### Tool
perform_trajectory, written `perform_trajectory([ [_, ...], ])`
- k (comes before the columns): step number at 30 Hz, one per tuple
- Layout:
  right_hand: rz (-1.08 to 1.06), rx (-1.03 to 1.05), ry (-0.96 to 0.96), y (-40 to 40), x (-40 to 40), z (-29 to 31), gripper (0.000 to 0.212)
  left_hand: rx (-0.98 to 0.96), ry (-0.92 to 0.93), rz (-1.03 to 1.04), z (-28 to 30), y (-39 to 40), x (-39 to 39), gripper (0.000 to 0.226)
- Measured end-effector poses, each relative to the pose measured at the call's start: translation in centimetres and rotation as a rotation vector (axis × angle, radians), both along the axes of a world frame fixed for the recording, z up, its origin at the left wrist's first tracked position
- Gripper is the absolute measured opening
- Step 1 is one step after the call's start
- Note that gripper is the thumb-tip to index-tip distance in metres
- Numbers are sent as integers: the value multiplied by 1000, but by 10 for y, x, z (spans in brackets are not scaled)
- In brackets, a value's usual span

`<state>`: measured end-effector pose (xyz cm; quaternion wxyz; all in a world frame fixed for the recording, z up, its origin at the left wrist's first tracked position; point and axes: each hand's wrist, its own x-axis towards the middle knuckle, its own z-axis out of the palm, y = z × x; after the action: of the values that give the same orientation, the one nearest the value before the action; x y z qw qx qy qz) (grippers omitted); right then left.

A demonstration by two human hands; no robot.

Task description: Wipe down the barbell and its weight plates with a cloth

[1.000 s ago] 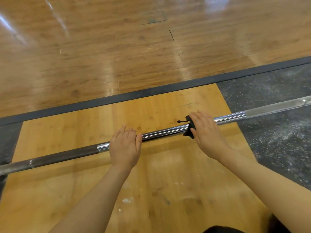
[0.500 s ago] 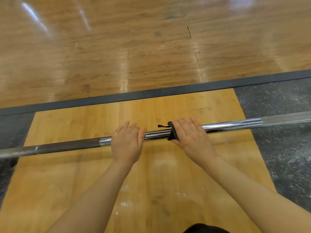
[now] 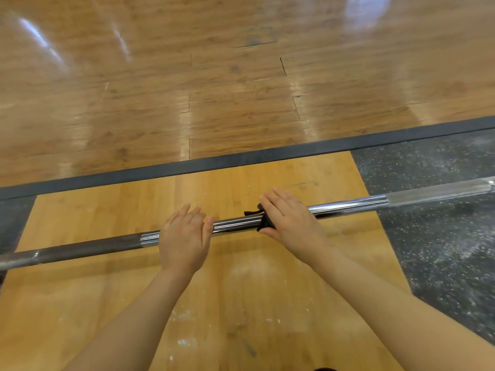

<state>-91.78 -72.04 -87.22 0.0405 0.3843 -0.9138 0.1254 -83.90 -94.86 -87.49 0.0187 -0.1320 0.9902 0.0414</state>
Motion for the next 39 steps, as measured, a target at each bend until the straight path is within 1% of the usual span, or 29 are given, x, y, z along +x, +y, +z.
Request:
perform_trajectory([
  [2, -23, -11, -38, 5, -2, 0, 66, 4, 11, 1, 0, 0, 0, 79],
  [7, -147, -36, -16, 47, -10, -2, 64, 0, 16, -5, -1, -1, 2, 78],
  [10, -173, -7, -30, 70, -11, -1, 61, -15, 1, -5, 0, 2, 3, 78],
  [12, -180, 3, -68, 72, -9, -1, 57, -21, -20, -5, 1, 3, 3, 80],
  [15, -237, -48, -110, 65, -2, -2, 50, 14, 1, 0, 4, 3, 3, 80],
  [18, -271, -57, -103, 64, 4, -4, 45, 24, 43, -38, 8, 15, -11, 72],
  [20, -269, -45, -93, 66, 5, -4, 45, 36, 34, -78, 8, 30, -27, 68],
  [24, -260, -12, -86, 70, 10, -3, 45, 17, -4, -83, -1, 41, -34, 73],
  [29, -305, -36, -111, 72, 19, -3, 40, 7, -49, -67, -5, 38, -27, 76],
  [31, -364, -27, -122, 84, 16, -3, 38, 12, -70, -58, -4, 40, -26, 78],
  [35, -511, -36, -135, 133, 2, 3, 31, 41, -80, -54, -1, 43, -20, 81],
  [39, -564, -40, -159, 152, 0, 5, 26, 25, -97, -55, 1, 48, -14, 82],
])
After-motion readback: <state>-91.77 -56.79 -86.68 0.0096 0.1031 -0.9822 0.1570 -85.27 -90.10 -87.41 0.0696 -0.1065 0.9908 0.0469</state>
